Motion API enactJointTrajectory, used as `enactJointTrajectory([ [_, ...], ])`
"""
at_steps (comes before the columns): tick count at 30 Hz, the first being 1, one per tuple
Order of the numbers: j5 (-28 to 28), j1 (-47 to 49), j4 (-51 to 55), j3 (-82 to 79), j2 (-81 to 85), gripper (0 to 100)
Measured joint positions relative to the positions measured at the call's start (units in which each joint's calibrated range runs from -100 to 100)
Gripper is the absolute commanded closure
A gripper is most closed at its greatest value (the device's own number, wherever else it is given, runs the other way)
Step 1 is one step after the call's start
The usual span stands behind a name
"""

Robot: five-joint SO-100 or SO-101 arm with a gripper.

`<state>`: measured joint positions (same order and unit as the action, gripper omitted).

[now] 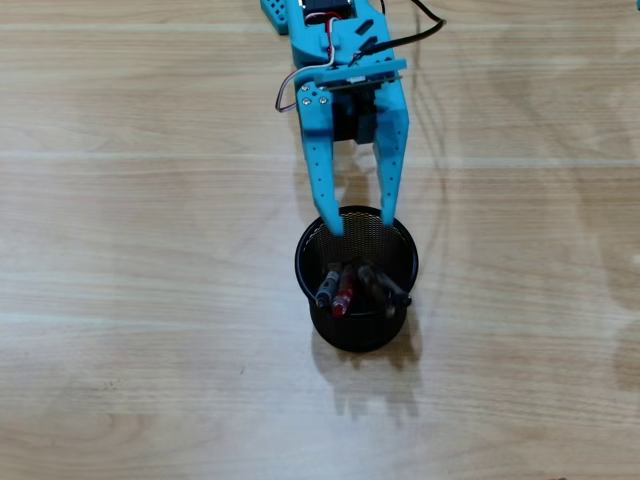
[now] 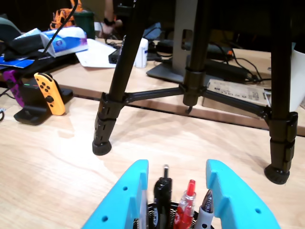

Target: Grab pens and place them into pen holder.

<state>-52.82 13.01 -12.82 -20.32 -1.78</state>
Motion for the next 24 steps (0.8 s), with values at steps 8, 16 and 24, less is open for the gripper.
enactJointTrajectory([
  [8,2.9,0.0,0.0,-2.3,1.8,97],
  [16,10.0,-0.1,0.0,-14.8,16.2,98],
  [24,18.7,-1.3,0.0,-38.4,38.2,98],
])
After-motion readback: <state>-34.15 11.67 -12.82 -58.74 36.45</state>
